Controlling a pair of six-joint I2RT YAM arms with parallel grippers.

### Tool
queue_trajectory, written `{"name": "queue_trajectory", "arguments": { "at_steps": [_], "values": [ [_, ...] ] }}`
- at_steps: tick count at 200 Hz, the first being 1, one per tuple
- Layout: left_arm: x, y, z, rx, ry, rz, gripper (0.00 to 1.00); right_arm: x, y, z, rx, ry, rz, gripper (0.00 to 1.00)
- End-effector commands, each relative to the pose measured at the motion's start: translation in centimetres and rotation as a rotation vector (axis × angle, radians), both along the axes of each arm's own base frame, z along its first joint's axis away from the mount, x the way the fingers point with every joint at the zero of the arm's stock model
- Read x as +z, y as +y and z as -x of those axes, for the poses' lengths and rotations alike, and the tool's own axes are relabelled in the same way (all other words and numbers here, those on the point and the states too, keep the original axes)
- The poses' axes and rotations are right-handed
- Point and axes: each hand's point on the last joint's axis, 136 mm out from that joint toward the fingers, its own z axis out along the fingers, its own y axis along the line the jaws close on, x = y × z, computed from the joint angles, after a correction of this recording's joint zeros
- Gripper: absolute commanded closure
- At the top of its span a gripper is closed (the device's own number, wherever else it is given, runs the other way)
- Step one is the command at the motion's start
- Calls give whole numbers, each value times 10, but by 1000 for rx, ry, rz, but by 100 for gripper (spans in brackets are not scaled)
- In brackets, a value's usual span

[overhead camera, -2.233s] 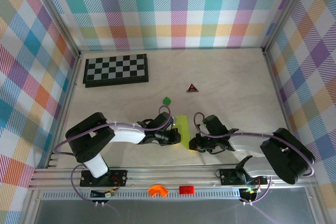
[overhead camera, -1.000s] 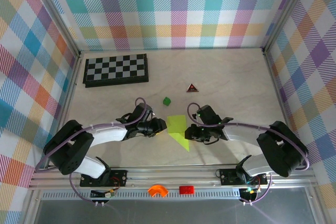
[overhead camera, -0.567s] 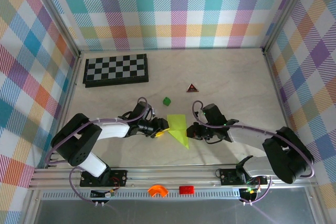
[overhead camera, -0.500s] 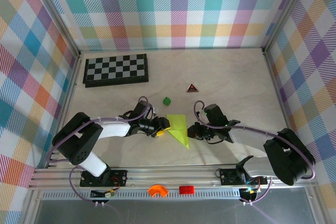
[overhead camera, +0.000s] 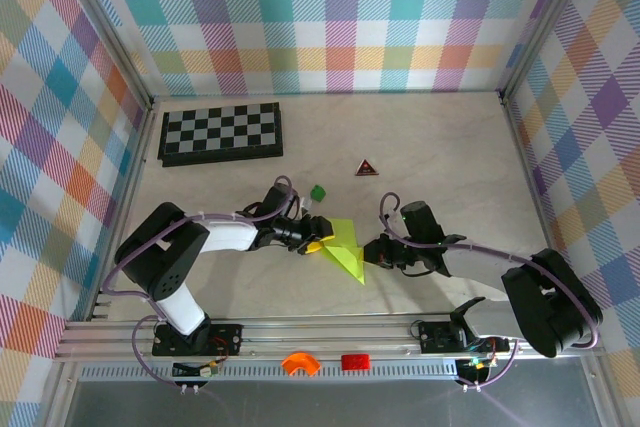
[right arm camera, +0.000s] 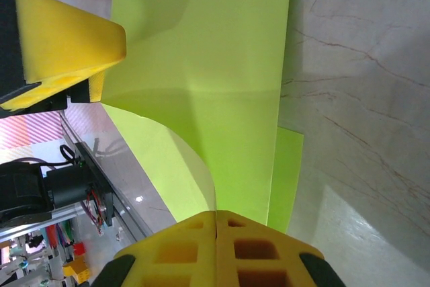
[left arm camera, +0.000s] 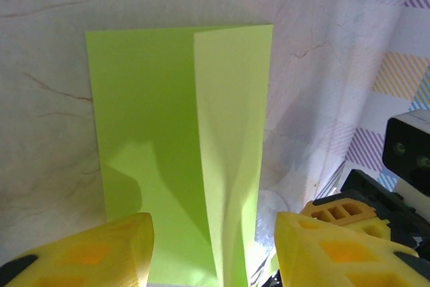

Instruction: Fold a paper plane with a square sheet of paper (pick it up from the middle)

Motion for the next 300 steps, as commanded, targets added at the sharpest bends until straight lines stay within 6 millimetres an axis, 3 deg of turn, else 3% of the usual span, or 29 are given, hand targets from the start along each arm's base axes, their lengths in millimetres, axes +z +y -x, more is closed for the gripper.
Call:
{"name": "queue_trajectory", "arguments": {
  "at_steps": [1,84,126,141,156,185,210,238,300],
  "values": [
    [15,-6,-8,-15,-30,36,49,2,1,3,34,-33,-29,95],
    [11,-18,-12,-48,-11,78,64,-5,-3,5,36,-15,-23,94],
    [6,-25,-19,3,5,159,83,-6,-5,3,30,-5,-6,91],
    [3,-20,-19,36,-2,144,90,-3,-6,1,19,-8,7,87],
    [-1,-9,-18,81,-14,106,95,1,-10,-3,-7,-25,31,77],
    [-11,21,-13,182,-33,-9,98,7,-29,-13,-85,-97,151,60],
    [-11,38,-10,231,-50,-77,98,20,-38,-17,-111,-230,220,57],
    [-2,39,-12,240,-73,-75,96,34,-29,-13,-36,-477,318,57],
    [11,18,-14,178,-84,22,80,38,33,6,269,-905,509,53]
  ]
}}
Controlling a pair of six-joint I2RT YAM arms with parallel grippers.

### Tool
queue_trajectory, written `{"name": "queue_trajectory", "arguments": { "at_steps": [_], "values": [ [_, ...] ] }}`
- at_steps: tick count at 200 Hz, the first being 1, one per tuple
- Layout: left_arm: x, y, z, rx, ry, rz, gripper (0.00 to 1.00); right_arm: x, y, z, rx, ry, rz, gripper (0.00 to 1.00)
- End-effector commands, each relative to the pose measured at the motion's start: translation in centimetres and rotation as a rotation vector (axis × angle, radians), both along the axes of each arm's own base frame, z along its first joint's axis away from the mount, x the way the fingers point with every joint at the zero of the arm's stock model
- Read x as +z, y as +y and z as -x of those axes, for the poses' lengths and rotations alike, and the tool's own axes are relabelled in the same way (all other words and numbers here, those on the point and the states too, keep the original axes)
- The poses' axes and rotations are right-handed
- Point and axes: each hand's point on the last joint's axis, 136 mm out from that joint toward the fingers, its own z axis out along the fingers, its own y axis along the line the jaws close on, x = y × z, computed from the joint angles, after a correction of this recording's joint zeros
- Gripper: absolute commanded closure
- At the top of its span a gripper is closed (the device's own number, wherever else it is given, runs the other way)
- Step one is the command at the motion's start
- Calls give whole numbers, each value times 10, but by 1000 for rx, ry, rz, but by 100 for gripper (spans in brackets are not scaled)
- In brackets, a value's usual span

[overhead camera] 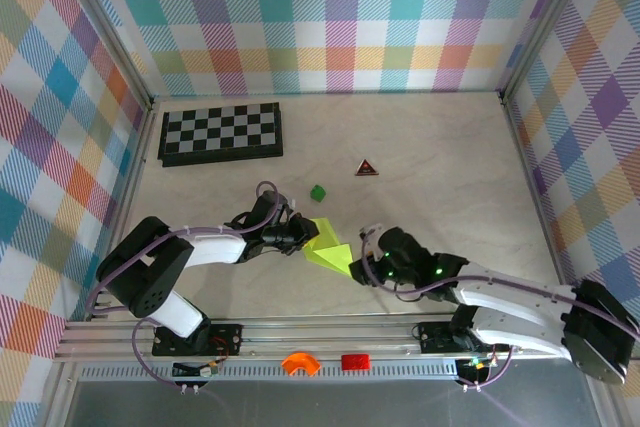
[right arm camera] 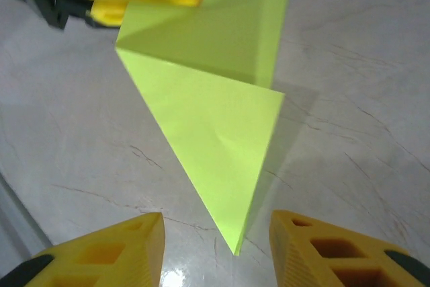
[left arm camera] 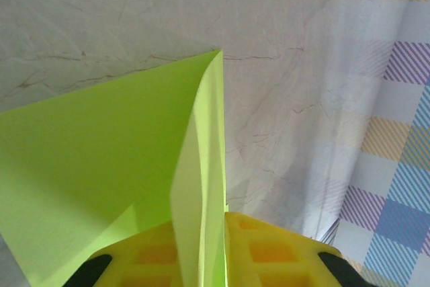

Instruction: Fold a paper plane with a square sheet of paper (pick it up from the middle)

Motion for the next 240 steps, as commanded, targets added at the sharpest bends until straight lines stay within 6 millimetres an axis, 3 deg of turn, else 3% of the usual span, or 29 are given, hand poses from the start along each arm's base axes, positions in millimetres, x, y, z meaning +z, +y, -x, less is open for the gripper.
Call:
{"name": "queue_trajectory", "arguments": {
  "at_steps": [1,29,131,240],
  "values": [
    [9,-10,-2,-30,-16,51,80,15,18,-20,49,-243,109,53],
    [20,-15,-2,-49,-41,82,78,3,34,-21,93,-340,218,53],
    [33,-21,-1,-87,-69,113,76,-32,46,-19,158,-342,311,55],
    [32,-21,0,-93,-57,98,78,-33,41,-16,135,-342,284,70]
  ]
}}
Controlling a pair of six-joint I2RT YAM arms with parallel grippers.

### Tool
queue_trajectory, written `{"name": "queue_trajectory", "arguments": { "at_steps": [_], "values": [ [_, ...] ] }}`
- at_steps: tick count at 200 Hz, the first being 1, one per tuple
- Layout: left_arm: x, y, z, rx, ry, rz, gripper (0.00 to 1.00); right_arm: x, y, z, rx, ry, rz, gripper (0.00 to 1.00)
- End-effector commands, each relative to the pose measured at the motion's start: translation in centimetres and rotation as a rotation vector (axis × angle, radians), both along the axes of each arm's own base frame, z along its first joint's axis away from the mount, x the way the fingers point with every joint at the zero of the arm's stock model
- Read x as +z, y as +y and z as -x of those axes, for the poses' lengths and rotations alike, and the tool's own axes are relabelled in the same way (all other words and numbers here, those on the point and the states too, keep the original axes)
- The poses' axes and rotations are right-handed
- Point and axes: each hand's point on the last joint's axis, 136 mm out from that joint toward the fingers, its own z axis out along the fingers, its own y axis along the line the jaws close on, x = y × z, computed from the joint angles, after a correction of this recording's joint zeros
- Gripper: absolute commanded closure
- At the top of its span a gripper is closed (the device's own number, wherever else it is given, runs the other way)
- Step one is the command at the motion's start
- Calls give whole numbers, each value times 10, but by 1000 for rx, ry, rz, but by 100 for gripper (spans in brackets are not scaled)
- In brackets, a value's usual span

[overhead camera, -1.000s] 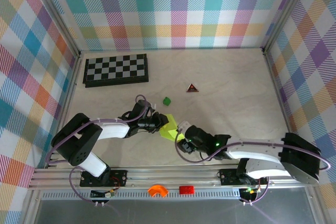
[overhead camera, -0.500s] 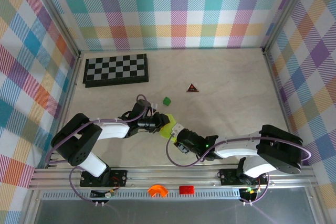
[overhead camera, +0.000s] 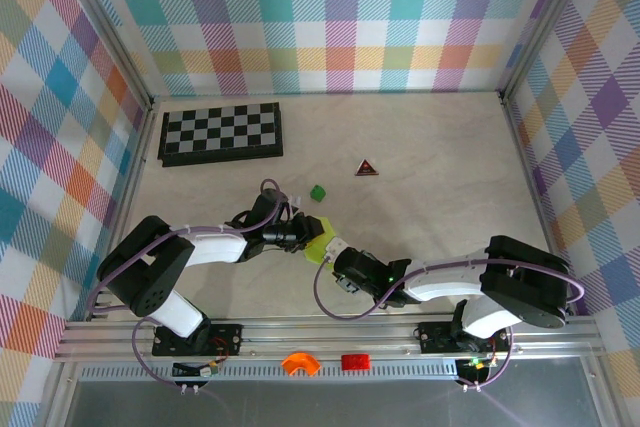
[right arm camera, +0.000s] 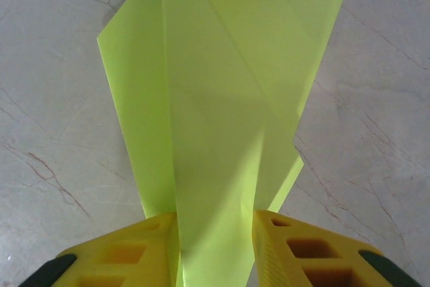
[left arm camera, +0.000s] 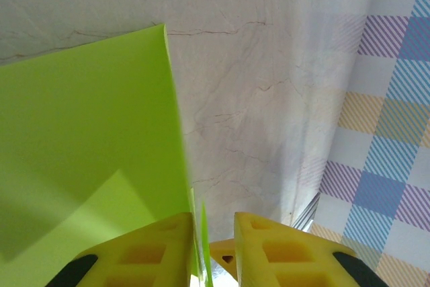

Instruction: Fold a paper plane with a square sheet of paper (pick it up from the middle)

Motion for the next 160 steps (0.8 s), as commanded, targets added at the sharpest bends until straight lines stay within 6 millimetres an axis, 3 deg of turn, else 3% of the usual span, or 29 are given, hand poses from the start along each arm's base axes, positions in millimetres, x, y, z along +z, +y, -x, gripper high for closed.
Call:
{"name": "queue_trajectory", "arguments": {
  "at_steps": [1,63,160],
  "values": [
    [18,-7,-3,-27,-44,28,78,12,8,1,-4,-12,-78,70],
    [16,-6,-3,-25,-40,14,79,9,8,2,-7,-1,-81,74],
    [16,-6,-3,-26,-39,11,80,2,2,-1,-44,-3,-52,71]
  ]
}}
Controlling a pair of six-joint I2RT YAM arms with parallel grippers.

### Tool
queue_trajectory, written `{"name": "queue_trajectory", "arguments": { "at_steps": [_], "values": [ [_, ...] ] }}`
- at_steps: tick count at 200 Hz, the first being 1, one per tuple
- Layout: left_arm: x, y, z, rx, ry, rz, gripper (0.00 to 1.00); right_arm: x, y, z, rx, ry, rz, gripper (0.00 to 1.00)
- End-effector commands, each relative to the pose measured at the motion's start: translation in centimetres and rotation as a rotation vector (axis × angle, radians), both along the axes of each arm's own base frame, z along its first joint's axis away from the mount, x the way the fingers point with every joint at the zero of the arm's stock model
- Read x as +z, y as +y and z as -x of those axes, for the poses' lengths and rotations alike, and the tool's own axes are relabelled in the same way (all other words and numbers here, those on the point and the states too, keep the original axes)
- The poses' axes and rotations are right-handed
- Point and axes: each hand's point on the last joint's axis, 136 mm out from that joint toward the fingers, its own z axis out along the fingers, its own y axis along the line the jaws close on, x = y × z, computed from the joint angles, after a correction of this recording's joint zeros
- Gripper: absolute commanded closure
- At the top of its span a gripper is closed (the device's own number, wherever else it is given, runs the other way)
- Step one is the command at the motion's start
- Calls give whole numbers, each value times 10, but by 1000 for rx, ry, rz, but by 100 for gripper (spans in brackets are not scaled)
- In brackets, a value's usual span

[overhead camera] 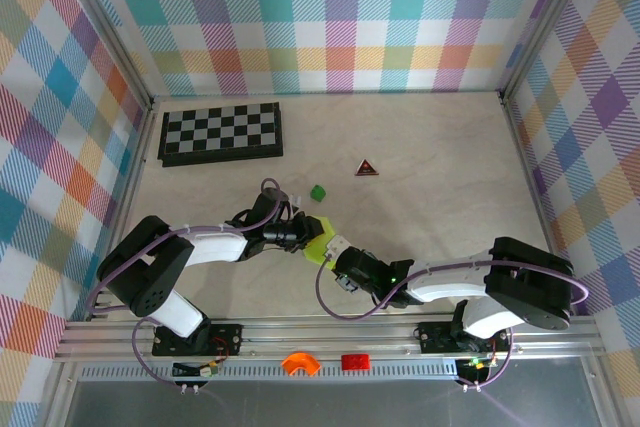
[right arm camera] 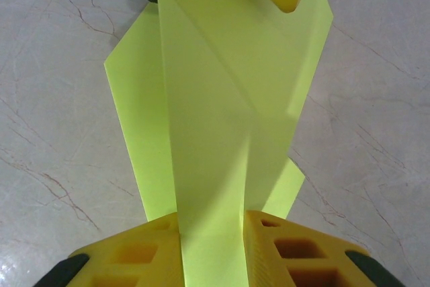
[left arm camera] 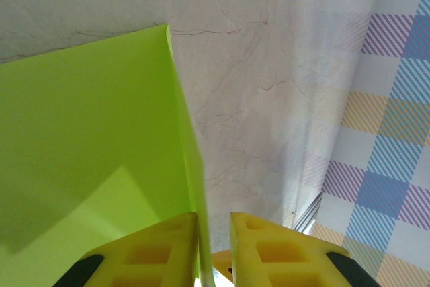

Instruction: Fold a paper plane with a square sheet of paper (pick it up from the middle)

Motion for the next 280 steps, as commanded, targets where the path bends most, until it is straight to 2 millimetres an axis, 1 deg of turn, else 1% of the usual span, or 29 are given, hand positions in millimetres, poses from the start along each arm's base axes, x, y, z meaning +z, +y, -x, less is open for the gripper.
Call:
{"name": "queue_trajectory", "arguments": {
  "at_steps": [1,15,80,122,173,249,280],
  "values": [
    [17,-6,-3,-22,-46,23,80,-3,-2,-1,-24,-1,1,71],
    [17,-6,-3,-23,-45,23,80,-5,-2,-1,-24,-1,7,71],
    [15,-5,-3,-23,-43,18,81,1,-2,1,-36,0,-48,79],
    [14,-4,-2,-19,-47,15,81,0,1,3,-30,17,-69,77],
    [12,-5,-1,-25,-39,16,82,0,1,3,-43,28,-82,87],
    [11,-2,-1,-17,-38,2,81,-1,-3,4,-59,37,-85,91],
    [11,-1,-1,-11,-38,-7,78,-1,-3,5,-75,57,-121,94]
  ]
}}
